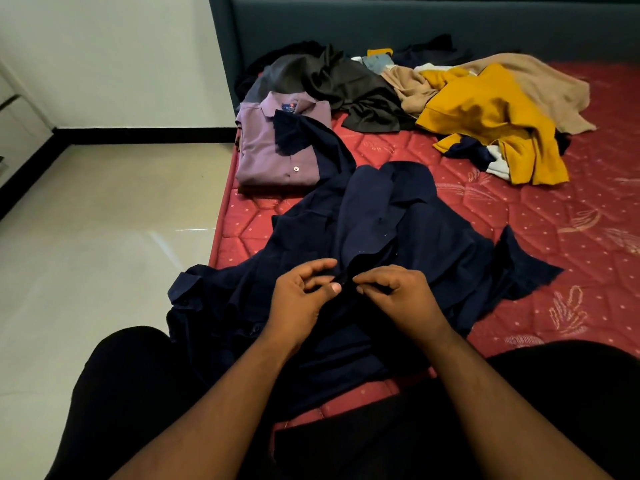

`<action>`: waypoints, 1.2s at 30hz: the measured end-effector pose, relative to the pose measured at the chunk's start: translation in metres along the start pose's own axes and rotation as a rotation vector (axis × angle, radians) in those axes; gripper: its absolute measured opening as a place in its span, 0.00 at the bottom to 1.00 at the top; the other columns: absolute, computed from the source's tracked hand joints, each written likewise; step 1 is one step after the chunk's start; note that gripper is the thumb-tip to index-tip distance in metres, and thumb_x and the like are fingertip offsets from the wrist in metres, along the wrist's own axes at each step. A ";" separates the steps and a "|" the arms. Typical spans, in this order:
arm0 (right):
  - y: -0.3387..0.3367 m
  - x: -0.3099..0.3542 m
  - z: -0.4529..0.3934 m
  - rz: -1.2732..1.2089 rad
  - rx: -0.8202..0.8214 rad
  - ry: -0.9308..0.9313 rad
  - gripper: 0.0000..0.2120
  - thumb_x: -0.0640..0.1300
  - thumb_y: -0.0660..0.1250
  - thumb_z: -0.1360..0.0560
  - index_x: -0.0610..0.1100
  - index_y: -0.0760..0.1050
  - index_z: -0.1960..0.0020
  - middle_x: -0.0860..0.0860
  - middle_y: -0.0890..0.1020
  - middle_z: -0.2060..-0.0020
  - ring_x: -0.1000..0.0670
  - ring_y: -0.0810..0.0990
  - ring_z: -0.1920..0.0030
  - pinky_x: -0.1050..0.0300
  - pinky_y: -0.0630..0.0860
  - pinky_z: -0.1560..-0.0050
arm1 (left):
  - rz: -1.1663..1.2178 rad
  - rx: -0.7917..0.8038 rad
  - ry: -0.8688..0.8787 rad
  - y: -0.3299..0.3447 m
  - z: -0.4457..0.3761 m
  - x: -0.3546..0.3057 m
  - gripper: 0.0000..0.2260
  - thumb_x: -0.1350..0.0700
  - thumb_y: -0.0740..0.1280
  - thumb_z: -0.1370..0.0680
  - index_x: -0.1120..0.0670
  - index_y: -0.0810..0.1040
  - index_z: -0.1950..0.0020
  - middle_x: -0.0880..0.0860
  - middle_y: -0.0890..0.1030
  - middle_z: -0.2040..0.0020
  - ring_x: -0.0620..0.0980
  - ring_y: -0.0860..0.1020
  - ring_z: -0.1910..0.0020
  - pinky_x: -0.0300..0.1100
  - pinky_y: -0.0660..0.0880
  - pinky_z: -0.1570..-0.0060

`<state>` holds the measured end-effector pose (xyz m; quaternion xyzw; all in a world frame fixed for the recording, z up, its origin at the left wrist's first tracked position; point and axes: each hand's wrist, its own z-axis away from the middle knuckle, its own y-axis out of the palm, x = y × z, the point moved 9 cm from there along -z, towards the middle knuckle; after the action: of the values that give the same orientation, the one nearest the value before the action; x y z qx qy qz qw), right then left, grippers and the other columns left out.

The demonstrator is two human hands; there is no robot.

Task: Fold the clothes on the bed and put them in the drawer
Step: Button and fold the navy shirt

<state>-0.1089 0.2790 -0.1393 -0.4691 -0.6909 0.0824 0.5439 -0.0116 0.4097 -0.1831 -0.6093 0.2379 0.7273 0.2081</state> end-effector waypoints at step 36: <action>0.019 -0.024 0.013 -0.291 0.158 0.336 0.14 0.33 0.75 0.32 0.53 0.82 0.62 0.56 0.85 0.62 0.55 0.83 0.58 0.59 0.78 0.53 | 0.098 0.016 -0.069 0.011 0.007 0.031 0.11 0.68 0.73 0.28 0.57 0.81 0.49 0.57 0.83 0.59 0.48 0.82 0.59 0.36 0.78 0.55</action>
<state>-0.1105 0.2766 -0.1726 -0.3276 -0.6424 -0.0222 0.6925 -0.0290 0.4049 -0.2116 -0.5697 0.2661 0.7552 0.1850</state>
